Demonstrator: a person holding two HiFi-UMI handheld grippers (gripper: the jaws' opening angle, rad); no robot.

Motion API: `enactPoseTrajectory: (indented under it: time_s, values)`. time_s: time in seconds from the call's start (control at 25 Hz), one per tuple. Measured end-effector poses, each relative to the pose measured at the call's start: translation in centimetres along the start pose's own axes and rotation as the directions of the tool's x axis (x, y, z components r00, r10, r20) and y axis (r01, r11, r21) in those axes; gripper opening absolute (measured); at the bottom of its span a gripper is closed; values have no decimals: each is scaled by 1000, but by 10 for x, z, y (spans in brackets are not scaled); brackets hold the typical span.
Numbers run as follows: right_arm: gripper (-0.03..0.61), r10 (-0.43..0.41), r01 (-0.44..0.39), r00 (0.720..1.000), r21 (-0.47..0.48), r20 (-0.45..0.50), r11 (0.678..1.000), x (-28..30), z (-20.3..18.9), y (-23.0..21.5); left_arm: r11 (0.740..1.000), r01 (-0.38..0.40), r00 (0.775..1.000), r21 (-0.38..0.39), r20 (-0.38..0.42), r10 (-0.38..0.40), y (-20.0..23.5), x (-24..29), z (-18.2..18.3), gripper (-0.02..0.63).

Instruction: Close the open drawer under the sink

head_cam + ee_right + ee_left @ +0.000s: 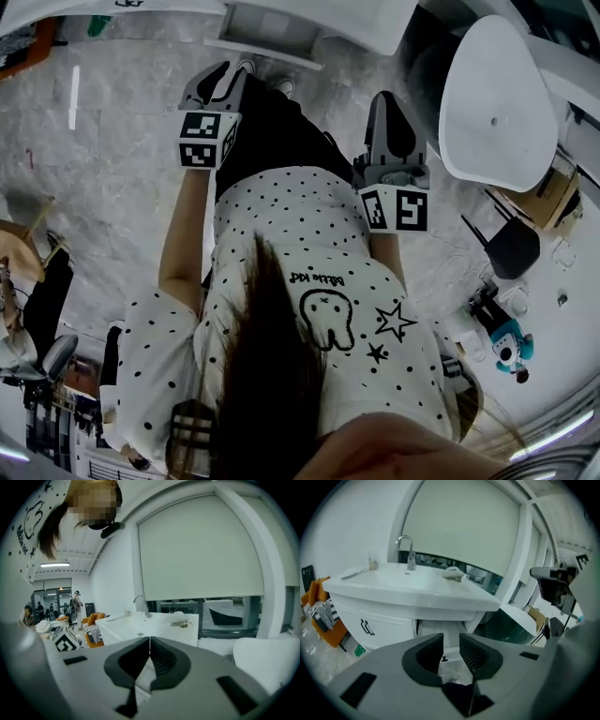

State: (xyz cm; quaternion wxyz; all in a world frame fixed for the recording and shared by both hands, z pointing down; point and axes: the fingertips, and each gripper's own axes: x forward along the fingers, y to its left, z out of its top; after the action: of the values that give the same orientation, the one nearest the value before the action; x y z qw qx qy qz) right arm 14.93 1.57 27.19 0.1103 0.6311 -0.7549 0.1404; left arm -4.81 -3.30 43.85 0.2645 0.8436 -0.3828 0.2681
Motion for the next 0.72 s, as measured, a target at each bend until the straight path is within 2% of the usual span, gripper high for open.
enactPoseTrajectory:
  time_s: [0.12,0.2,0.52,0.72]
  values:
    - [14,24,-24,999,3,-28,1000,5,-11,7,1000,0,998,-18,-55,-1,2,21,-31,104]
    - [14,34,-33,998,10,-44,999,11,-18,12,999,-4,998,-42,-65,1,6,36,-47,104]
    - [14,65,-62,992,31,-108,998,20,-50,23,1000,-6,990,-15,-142,4,13,103,-100,104]
    - [14,58,-47,985,69,-162,996,29,-74,28,1000,-7,979,-19,-206,3,24,137,-135,109]
